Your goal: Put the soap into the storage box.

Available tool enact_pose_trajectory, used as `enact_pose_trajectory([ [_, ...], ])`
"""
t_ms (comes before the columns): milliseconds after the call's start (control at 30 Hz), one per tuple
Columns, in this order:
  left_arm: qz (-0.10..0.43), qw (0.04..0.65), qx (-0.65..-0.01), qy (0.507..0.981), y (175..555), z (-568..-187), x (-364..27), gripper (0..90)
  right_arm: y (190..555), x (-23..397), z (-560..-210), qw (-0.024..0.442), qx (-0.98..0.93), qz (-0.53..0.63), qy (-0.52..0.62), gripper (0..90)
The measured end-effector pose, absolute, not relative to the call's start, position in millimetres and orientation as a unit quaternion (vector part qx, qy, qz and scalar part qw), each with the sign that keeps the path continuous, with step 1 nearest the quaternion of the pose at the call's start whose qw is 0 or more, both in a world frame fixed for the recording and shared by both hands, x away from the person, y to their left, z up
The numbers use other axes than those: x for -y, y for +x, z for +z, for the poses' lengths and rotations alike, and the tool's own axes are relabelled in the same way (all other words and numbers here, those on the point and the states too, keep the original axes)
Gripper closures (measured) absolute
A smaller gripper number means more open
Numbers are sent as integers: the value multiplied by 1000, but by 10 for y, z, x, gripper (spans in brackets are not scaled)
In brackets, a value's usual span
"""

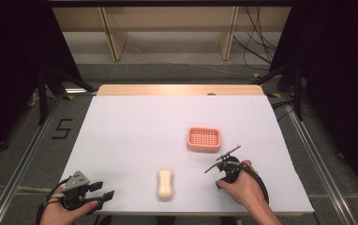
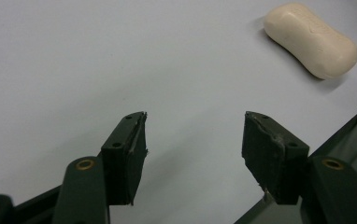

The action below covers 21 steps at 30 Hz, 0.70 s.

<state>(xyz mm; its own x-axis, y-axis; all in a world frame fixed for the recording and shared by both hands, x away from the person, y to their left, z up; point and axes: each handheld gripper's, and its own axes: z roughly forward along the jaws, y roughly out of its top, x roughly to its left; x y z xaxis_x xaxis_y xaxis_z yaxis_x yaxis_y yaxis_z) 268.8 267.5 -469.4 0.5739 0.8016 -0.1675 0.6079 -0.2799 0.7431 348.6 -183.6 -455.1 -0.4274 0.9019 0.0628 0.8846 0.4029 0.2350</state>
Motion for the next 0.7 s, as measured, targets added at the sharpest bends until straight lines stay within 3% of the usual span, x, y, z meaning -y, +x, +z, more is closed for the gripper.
enact_pose_trajectory([
  [200,120,397,-448,792,2699,-4708,-2677,395,3496,1755,-4389,29,-823,147,547,576],
  [700,103,399,-446,795,2731,-4713,-2623,398,3598,1237,-4160,19,-835,129,535,540],
])
